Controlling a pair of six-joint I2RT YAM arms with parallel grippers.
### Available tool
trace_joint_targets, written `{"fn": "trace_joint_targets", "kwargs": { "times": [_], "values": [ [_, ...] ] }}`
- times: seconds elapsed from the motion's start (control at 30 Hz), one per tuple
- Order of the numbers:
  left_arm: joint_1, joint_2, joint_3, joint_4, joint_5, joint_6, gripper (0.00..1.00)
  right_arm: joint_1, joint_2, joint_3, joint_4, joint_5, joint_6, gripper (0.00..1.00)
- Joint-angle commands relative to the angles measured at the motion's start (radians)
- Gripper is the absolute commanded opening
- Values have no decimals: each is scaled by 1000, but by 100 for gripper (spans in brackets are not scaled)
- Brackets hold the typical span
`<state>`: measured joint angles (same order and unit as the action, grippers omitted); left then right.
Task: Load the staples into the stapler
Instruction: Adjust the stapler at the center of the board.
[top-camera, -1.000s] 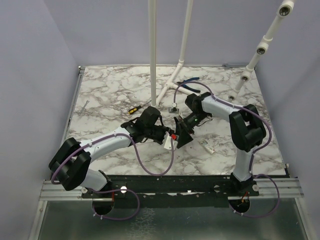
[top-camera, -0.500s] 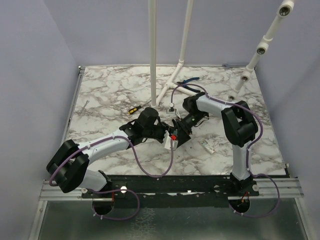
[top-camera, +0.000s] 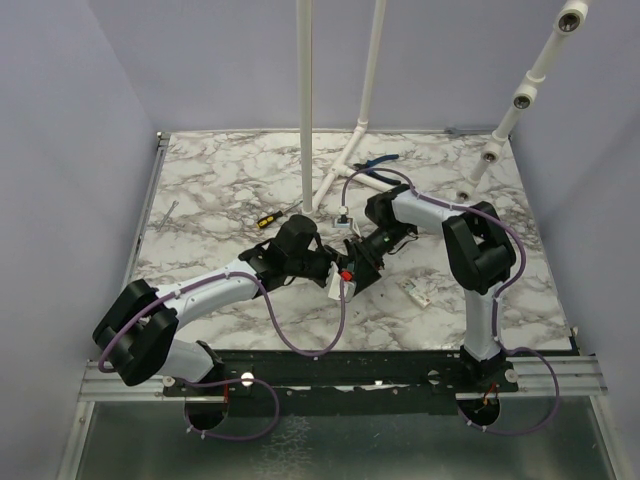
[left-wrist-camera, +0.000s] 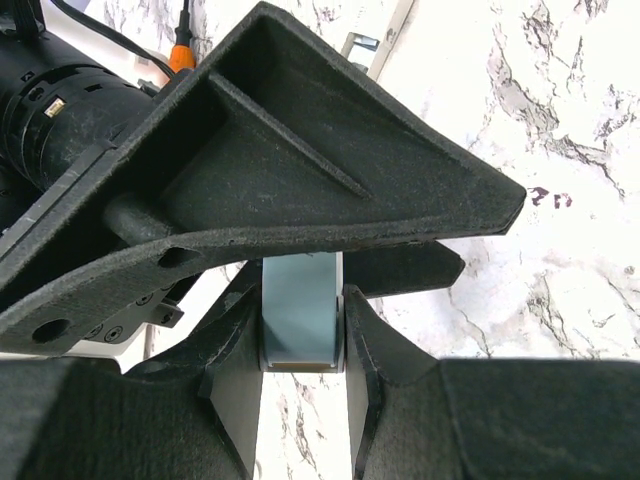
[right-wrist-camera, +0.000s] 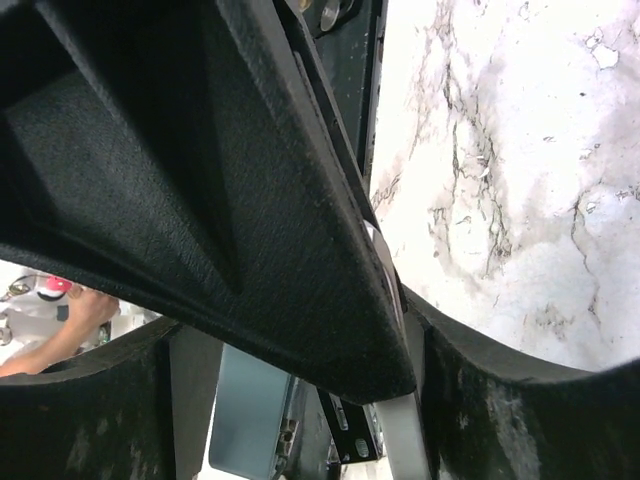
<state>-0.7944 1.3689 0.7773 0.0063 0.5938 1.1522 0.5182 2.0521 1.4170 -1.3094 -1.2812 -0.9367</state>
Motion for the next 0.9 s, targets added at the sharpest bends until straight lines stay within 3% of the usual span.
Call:
{"fn": "trace_joint_targets", "kwargs": {
  "times": [0.0, 0.07, 0.33, 0.37, 0.5, 0.57, 0.67, 0.87],
  "values": [
    [-6, 9, -13, -5, 57, -2, 0, 8, 13, 21, -23, -37, -22, 54],
    [-5, 11, -17, -5, 68, -15, 0, 8, 8, 17, -9, -33, -15, 4],
    [11, 8, -63, -5, 78, -21, 3, 8, -58, -59, 128, 2, 80, 1],
    [12, 7, -65, -4, 80, -22, 4, 8, -50, -49, 115, 0, 71, 6],
    [15, 3, -63, -4, 115, -45, 4, 8, -42, -18, 93, -10, 66, 63],
    [19, 3, -60, -5, 147, -71, 4, 8, -47, -13, 93, -10, 69, 82],
    [27, 6, -62, -5, 185, -99, 5, 8, -51, -20, 93, -9, 72, 87],
    [30, 11, -67, 13, 185, -111, 5, 8, -49, -34, 96, -7, 75, 87]
  ]
}}
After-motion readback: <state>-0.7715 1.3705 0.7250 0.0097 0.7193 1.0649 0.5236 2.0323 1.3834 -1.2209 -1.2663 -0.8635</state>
